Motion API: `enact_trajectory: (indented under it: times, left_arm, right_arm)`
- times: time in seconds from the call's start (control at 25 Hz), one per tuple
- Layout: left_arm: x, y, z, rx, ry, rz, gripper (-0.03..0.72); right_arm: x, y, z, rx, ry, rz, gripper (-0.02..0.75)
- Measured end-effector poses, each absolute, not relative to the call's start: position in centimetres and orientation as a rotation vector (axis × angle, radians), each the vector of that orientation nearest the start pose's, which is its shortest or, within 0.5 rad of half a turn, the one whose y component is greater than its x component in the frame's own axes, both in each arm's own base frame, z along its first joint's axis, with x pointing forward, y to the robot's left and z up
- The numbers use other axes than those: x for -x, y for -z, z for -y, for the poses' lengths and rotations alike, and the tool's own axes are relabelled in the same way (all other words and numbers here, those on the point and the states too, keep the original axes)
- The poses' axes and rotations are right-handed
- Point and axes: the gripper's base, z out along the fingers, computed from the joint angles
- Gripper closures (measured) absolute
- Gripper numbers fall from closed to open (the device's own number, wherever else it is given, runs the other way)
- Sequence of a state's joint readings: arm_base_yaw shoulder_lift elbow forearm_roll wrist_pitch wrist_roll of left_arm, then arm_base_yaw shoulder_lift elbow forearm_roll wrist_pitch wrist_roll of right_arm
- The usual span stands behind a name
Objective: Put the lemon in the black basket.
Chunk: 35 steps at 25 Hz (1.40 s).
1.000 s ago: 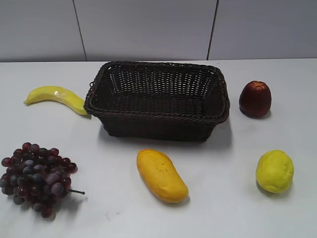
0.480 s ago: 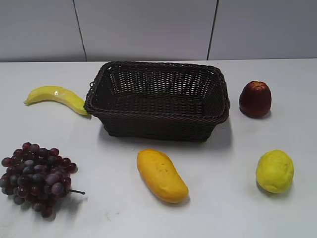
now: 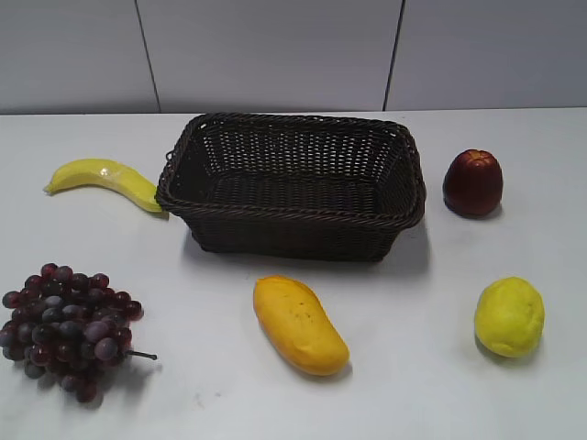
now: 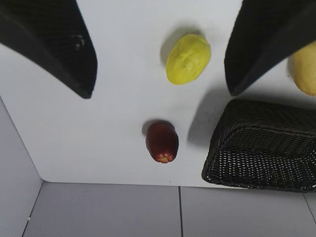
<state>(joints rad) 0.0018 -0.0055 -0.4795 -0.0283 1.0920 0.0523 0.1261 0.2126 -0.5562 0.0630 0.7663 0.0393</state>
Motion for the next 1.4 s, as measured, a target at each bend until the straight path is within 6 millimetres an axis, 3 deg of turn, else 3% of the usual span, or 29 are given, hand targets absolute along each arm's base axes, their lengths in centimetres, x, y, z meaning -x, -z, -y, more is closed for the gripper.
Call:
enact_trajectory:
  times: [0.24, 0.52, 0.72, 0.92, 1.16, 1.28, 1.4]
  left_arm:
    - [0.5, -26.9, 0.2, -0.054, 0.001, -2.09, 0.453]
    - [0.5, -26.9, 0.2, -0.054, 0.001, -2.09, 0.453]
    - [0.5, -26.9, 0.2, -0.054, 0.001, -2.09, 0.453]
    - [0.5, -26.9, 0.2, -0.054, 0.001, -2.09, 0.453]
    - [0.5, -26.9, 0.2, -0.054, 0.001, -2.09, 0.453]
    - [0.5, -26.9, 0.2, -0.054, 0.001, -2.09, 0.453]
    - [0.5, -26.9, 0.2, -0.054, 0.001, -2.09, 0.453]
  right_arm:
    - [-10.3, -30.4, -2.5, -0.048, -0.348, -2.149, 0.07]
    - [-18.5, -24.6, -4.2, -0.193, -0.42, -2.673, 0.07]
    - [-22.8, -20.9, -4.7, -0.267, -0.388, -2.837, 0.07]
    - [-25.4, -17.2, -4.9, -0.383, -0.358, -2.898, 0.071]
    - [-26.5, -13.4, -4.9, -0.49, -0.325, -2.973, 0.083]
    - [-26.7, -12.6, -5.0, -0.501, -0.319, -2.988, 0.125]
    - [-27.1, -13.5, -5.1, -0.438, -0.331, -3.009, 0.144]
